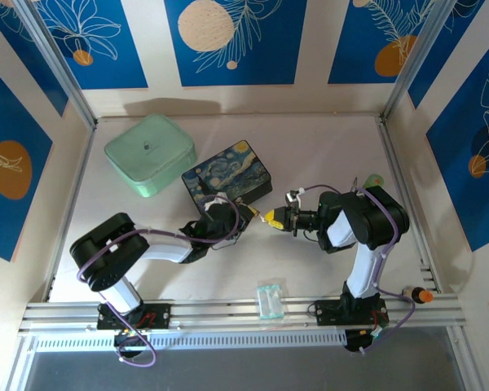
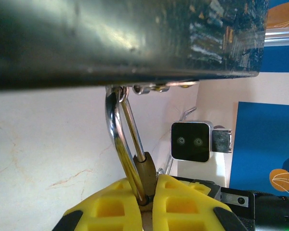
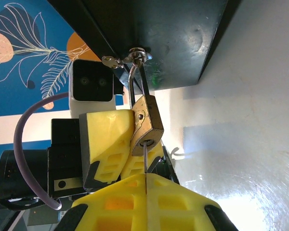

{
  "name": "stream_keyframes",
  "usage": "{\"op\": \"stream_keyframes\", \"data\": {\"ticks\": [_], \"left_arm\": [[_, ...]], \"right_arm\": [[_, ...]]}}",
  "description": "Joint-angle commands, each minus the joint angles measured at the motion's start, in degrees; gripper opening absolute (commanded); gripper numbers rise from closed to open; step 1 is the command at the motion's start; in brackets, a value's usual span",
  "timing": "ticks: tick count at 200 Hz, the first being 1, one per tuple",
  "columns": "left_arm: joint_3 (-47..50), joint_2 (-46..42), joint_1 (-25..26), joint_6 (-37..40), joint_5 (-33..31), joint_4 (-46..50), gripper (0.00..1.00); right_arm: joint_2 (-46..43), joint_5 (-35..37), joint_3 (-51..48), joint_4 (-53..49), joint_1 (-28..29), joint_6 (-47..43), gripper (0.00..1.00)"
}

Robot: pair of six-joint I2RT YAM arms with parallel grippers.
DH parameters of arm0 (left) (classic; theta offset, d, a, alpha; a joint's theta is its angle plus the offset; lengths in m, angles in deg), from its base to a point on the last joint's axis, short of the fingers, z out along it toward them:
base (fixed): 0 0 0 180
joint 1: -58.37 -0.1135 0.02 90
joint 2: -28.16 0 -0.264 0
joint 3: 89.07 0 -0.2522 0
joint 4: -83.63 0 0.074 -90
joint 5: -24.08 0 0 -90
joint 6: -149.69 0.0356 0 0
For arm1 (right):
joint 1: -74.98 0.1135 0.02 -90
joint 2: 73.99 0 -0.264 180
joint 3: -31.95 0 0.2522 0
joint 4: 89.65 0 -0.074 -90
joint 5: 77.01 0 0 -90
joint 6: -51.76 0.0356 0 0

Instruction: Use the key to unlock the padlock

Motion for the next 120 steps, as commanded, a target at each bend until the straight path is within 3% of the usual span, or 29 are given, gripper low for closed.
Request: {"op": "stream_keyframes", "data": {"ticks": [1,120], "left_arm": [[0.40,-0.36,0.99,-4.56,6.78,-4.41,0.00],[-0.75,1.92,1.51,-5.78,8.00,-4.94,0.00]], "right_arm": [[1.33,0.85,1.57,0.63,-0.20,0.07,0.00],[3.69,1.97,3.57,0.59,1.16,1.60,0.00]]}}
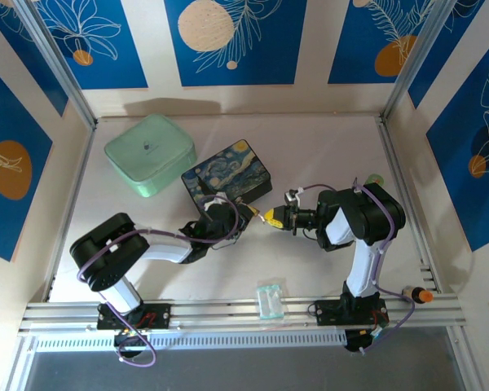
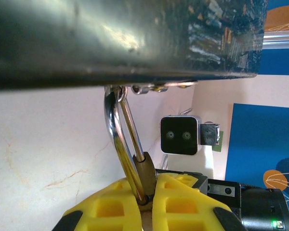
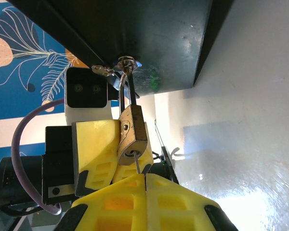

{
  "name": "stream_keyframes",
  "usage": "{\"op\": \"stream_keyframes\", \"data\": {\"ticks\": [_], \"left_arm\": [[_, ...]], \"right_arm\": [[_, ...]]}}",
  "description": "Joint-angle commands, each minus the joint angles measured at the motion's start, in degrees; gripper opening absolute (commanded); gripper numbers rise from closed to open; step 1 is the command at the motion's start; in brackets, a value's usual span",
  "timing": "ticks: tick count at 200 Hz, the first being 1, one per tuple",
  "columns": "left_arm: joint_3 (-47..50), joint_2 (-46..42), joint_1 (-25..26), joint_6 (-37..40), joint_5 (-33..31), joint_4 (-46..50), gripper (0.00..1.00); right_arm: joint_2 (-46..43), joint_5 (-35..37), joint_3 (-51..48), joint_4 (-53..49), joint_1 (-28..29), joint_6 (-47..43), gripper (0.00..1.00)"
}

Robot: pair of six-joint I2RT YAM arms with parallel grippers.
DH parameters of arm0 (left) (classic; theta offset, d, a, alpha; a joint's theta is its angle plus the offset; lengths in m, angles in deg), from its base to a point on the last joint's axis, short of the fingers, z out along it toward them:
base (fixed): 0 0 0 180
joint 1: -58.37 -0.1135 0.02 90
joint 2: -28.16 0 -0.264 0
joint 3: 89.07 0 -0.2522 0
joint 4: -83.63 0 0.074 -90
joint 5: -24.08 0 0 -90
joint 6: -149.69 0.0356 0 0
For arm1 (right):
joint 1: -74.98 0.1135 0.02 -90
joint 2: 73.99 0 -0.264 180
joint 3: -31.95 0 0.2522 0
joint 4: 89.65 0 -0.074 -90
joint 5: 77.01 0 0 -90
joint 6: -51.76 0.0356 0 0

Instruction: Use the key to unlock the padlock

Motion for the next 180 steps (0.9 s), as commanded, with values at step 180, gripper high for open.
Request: {"op": "stream_keyframes", "data": {"ticks": [180], "left_arm": [[-2.33,5.66,4.59,-7.99,9.16,-7.27,0.00]], "right_arm": [[6.74,7.26,5.45,-0.05,2.11,2.11,0.00]]}}
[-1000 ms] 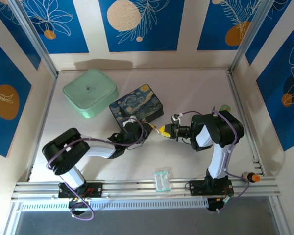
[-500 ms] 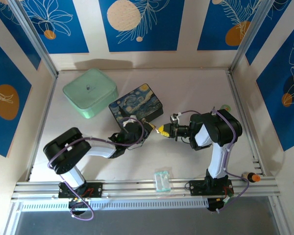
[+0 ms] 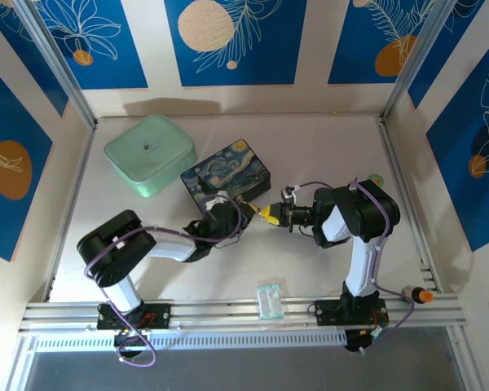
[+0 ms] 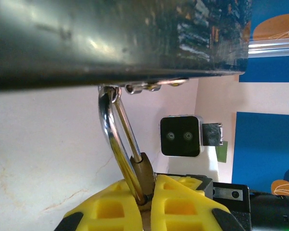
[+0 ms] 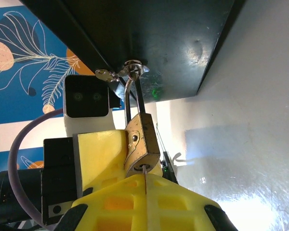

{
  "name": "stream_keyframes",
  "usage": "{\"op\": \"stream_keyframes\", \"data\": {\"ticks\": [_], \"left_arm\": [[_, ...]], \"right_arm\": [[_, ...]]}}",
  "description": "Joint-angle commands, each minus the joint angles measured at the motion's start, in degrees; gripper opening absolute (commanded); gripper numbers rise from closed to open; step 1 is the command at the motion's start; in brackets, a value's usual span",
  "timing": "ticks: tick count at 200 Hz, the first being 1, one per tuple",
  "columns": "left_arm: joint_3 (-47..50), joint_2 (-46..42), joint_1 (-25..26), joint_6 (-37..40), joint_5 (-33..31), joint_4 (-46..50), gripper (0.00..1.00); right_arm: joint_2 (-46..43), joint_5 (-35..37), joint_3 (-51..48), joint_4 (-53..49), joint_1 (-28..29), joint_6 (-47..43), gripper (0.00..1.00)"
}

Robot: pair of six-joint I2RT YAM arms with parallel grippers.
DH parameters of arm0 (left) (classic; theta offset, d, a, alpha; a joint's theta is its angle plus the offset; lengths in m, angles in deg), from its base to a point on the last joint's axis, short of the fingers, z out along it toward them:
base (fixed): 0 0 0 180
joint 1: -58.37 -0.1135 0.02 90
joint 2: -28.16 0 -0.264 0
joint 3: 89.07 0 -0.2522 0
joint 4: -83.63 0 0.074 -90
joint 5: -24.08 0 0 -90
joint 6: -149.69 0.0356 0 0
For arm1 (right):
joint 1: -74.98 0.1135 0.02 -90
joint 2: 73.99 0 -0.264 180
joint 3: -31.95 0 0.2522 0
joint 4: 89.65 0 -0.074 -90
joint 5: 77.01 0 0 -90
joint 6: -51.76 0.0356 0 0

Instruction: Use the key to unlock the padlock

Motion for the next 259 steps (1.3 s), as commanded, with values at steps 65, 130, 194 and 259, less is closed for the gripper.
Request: {"op": "stream_keyframes", "data": {"ticks": [65,130,194,259], "left_arm": [[1.88,1.01,4.13,-10.97,11.95,-8.51,0.00],[2.43,1.00,4.05,-11.14,12.32,-8.76,0.00],[0.52,-2.58,3.53,-2.34,8.62,7.70,0.00],[-1.59,0.77,1.76,0.36,7.08,11.25,0.00]], "right_arm": [[3.66,1.04,1.98,-1.47,-2.55,-1.52,0.00],[4.97,-0.03,2.00,-1.44,-2.85,-2.98,0.00],[3.03,-0.35,-0.08,-1.51,-3.22,-3.57,0.00],[3.28,-1.35,-4.73,-1.50,-2.11,-6.34,0.00]]}}
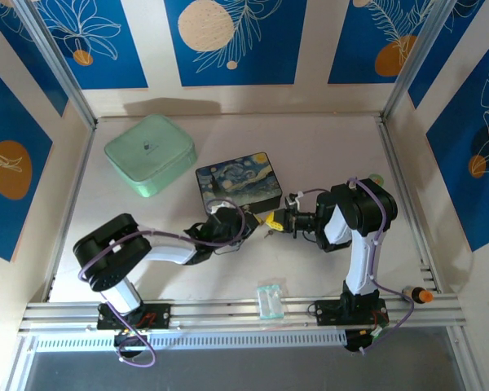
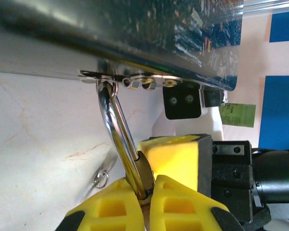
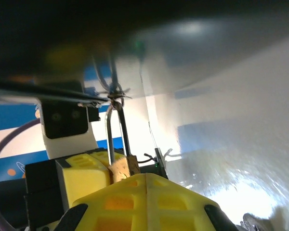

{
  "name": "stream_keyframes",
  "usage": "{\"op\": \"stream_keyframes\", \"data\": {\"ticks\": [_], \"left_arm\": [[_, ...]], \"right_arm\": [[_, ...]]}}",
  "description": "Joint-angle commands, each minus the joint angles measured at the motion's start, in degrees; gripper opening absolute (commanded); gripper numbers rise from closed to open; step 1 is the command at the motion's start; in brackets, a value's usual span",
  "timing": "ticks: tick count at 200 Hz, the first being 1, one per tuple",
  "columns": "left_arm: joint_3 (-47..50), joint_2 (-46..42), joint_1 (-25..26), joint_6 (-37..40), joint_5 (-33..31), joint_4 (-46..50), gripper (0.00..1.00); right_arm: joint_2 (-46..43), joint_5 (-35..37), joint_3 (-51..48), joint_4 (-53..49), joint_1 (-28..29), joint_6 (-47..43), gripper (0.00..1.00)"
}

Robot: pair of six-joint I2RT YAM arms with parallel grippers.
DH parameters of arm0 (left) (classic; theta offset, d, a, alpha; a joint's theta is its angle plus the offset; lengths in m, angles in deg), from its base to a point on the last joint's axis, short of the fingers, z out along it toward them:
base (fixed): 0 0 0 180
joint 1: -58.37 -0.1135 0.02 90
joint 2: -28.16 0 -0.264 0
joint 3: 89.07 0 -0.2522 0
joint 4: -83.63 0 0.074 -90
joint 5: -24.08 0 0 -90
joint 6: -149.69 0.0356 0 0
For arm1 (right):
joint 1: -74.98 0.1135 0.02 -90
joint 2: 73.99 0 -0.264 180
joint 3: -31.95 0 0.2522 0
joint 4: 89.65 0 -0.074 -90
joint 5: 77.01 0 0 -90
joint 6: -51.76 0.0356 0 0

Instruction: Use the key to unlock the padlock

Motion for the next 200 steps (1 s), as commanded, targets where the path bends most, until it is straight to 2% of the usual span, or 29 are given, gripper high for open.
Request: {"op": "stream_keyframes", "data": {"ticks": [1,31,67,80,96,113,128,152,177,200], "left_arm": [[-1.05,2.95,-0.47,-2.63,3.30,2.86,0.00],[-4.24,3.86,-1.44,3.04,0.97,9.66,0.00],[-6.28,7.49,-2.78,4.56,1.76,9.36,0.00],[-7.10,7.59,-2.67,5.73,1.09,12.17,0.00],[-6.70,7.00,-2.62,6.59,-0.27,14.34,0.00],[-6.72,5.94,-2.62,7.93,-2.03,18.00,0.09],[-6.59,5.49,-2.62,8.42,-2.27,19.29,0.11],[-5.92,5.53,-2.60,8.41,-2.82,19.47,0.15],[-5.61,5.53,-2.57,8.69,-3.05,20.53,0.25],[-5.23,5.06,-2.45,8.94,-3.19,21.10,0.31]], "right_arm": [[0.22,0.43,-1.65,-0.96,0.23,-2.95,0.00],[-1.74,0.87,-2.60,-5.03,-0.28,-6.07,0.00],[-7.50,3.10,-2.18,-17.16,-0.20,-12.27,0.00],[-11.11,4.41,-1.76,-24.24,-0.14,-16.01,0.00],[-17.01,7.99,0.03,-38.80,0.28,-23.18,0.00],[-22.93,14.15,3.20,-56.01,1.58,-31.69,0.00],[-26.13,18.76,5.74,-65.76,2.83,-36.36,0.01],[-27.40,22.82,8.22,-73.05,3.31,-40.18,0.02],[-27.82,27.46,10.76,-79.08,4.79,-44.73,0.05],[-28.95,30.77,12.44,-83.44,6.68,-48.90,0.12]]}}
